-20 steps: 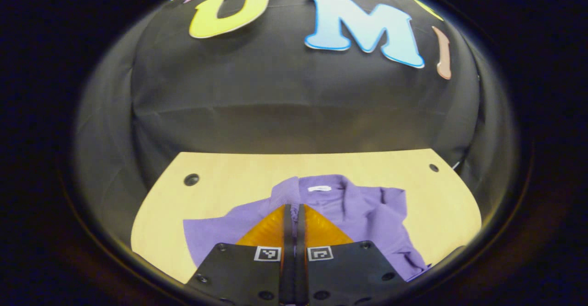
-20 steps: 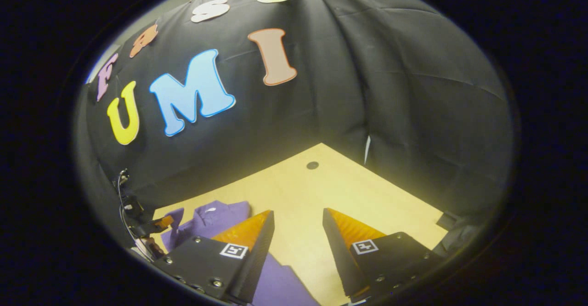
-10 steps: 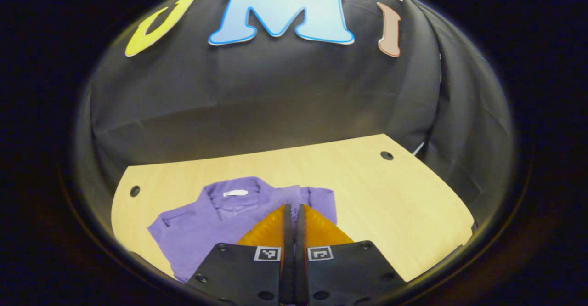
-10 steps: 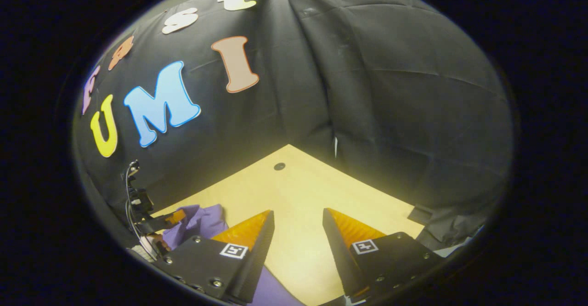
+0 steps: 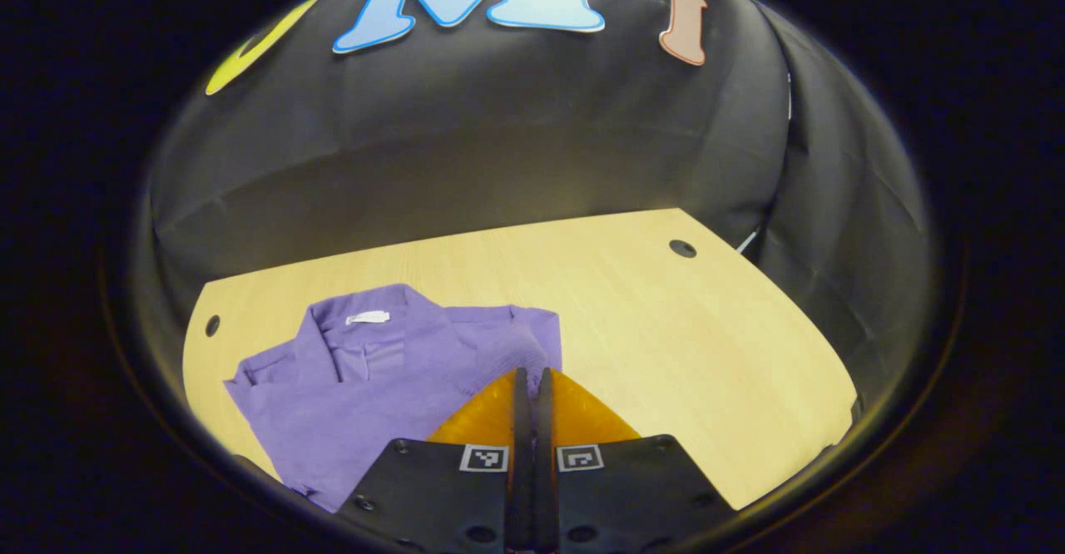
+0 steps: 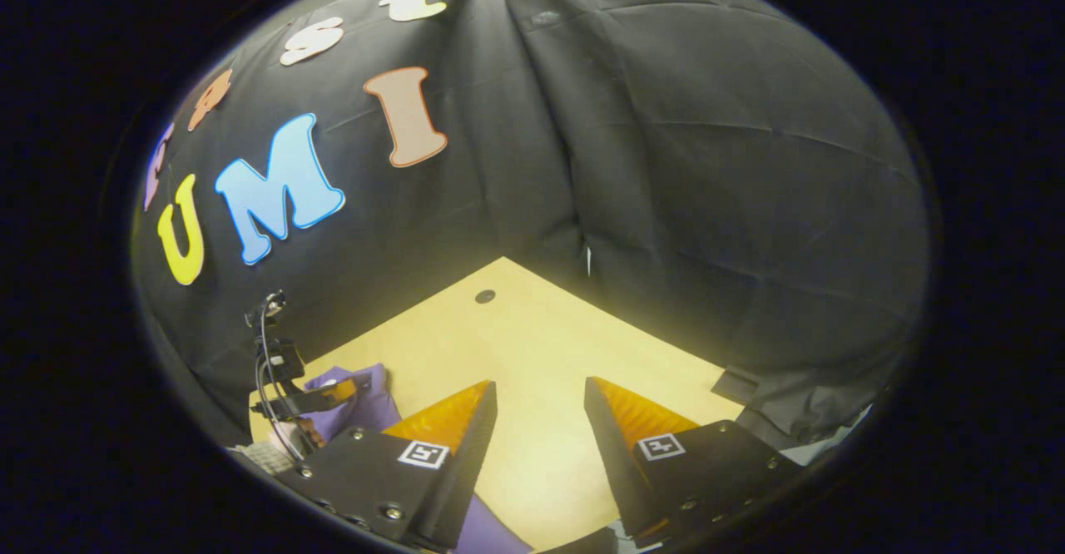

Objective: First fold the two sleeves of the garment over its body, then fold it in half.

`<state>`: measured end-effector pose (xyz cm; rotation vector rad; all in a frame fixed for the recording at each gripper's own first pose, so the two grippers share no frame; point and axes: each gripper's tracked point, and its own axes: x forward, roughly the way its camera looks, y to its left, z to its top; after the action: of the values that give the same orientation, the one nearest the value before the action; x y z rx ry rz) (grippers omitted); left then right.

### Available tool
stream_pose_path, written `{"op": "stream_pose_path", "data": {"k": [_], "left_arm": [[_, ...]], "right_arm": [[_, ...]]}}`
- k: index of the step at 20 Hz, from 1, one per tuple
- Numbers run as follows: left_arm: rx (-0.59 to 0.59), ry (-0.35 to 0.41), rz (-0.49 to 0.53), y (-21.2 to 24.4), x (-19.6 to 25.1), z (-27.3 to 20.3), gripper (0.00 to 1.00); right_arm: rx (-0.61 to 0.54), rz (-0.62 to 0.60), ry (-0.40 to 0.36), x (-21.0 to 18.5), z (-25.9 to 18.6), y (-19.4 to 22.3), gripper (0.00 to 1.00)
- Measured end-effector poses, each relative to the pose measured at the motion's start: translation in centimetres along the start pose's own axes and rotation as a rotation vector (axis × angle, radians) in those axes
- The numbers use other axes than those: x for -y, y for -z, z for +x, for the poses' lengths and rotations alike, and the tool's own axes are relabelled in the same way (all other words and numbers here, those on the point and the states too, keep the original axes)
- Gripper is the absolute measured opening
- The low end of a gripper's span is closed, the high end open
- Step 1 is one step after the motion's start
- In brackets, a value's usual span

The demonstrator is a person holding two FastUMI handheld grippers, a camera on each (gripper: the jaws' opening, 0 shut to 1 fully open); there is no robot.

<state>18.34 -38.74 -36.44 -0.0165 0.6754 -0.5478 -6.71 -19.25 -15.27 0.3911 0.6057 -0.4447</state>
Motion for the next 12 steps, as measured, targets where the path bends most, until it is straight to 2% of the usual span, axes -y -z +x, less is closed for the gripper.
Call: {"op": "stream_pose_path", "data": {"k": [3, 4, 7, 8, 9, 10, 11, 12], "left_arm": [[-0.011, 0.034, -0.014, 0.1, 0.6, -0.3, 0.11], [-0.007, 0.049, -0.017, 0.2, 0.7, -0.3, 0.33], [0.019, 0.028, 0.028, -0.6, 0.0, -1.8, 1.0], [0.024, 0.03, 0.036, -0.8, -0.1, -2.3, 0.92], [0.028, 0.039, 0.038, -0.7, -0.1, -3.0, 0.92], [0.032, 0.045, 0.039, -0.8, -0.3, -3.8, 1.0], [0.037, 0.05, 0.042, -0.8, -0.6, -4.6, 0.92], [0.042, 0.053, 0.05, -0.6, -0.9, -5.5, 0.94]], "right_arm": [[-0.008, -0.013, -0.011, -0.2, 0.3, 0.1, 0.68], [-0.011, -0.016, -0.018, -0.3, 0.3, 0.1, 0.68], [-0.021, -0.024, -0.047, -1.2, 0.6, 0.2, 0.68], [-0.024, -0.029, -0.057, -1.5, 0.7, 0.4, 0.68], [-0.028, -0.036, -0.067, -1.9, 0.9, 0.4, 0.68], [-0.035, -0.044, -0.079, -2.3, 1.1, 0.8, 0.68], [-0.042, -0.052, -0.09, -2.8, 1.2, 1.0, 0.68], [-0.047, -0.06, -0.102, -3.2, 1.2, 1.2, 0.68]]}}
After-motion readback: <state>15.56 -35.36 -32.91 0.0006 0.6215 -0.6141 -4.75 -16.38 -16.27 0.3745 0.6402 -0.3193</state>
